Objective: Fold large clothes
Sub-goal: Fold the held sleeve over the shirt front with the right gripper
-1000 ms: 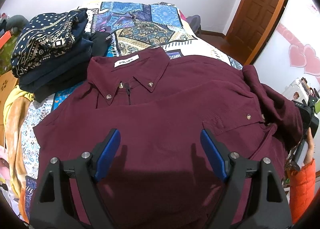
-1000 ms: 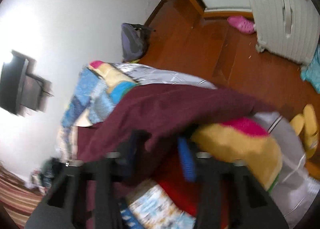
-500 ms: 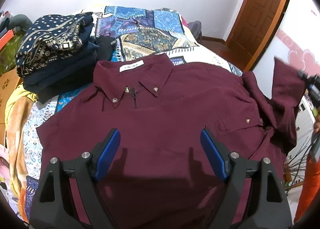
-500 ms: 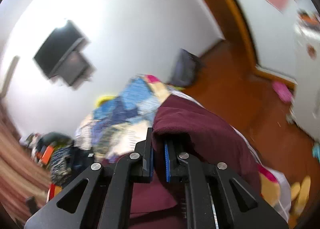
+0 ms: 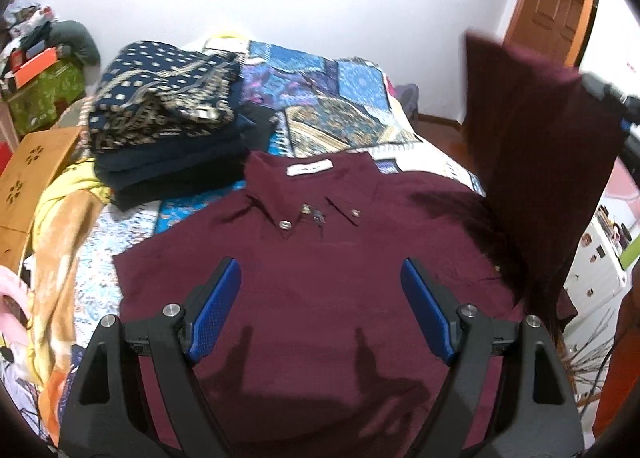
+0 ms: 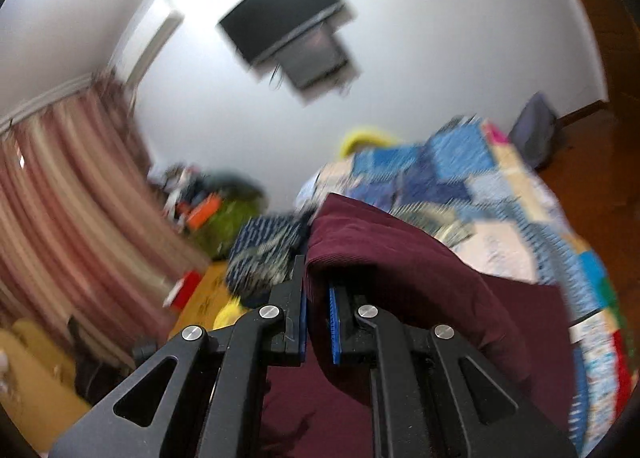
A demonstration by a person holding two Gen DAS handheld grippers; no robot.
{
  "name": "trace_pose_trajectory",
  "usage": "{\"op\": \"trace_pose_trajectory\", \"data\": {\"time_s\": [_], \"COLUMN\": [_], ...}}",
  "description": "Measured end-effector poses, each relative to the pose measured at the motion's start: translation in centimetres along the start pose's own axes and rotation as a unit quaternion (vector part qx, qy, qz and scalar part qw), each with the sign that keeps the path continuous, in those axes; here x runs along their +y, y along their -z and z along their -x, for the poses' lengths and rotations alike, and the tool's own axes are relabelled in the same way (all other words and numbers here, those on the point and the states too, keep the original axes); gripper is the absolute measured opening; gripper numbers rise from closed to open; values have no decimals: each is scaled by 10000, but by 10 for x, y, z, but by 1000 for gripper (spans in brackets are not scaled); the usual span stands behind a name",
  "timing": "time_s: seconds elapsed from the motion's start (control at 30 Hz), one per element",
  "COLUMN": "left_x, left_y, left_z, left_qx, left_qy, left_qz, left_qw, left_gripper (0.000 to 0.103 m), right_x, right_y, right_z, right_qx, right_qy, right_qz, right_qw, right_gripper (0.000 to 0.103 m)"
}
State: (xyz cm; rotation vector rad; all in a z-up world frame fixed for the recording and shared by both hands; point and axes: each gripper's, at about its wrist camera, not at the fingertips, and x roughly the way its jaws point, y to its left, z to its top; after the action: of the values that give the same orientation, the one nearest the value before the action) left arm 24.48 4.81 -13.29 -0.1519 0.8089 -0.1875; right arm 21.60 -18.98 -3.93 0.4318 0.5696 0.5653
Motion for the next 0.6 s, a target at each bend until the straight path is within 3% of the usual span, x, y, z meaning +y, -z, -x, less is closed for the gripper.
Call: {"op": "trace_pose_trajectory", "data": {"time_s": [0.13,0.3,0.43,0.6], "left_x": [19,42,53,60], "left_y": [1,5,9,10], "left_z": [12,20,23,24], "left_qx": [-137,-199,-213,-214], "left_qy": [-164,-330,-461,-504], "left_qz": [138,381,464,555], "left_qw": [9997,9985,9976,9970], "left_gripper": [82,85,85,85], "right_x": [11,18,20,13], "right_y": [31,74,96,117], "right_z": [-52,-108,-127,-139], "right_qx": [841,1867,2369,2967], "right_qy": [9,86,272,502], "right_qz": [223,503,715,542], "right_qw": [9962,9811,9685,9521], "right_gripper": [8,8,12,14]}}
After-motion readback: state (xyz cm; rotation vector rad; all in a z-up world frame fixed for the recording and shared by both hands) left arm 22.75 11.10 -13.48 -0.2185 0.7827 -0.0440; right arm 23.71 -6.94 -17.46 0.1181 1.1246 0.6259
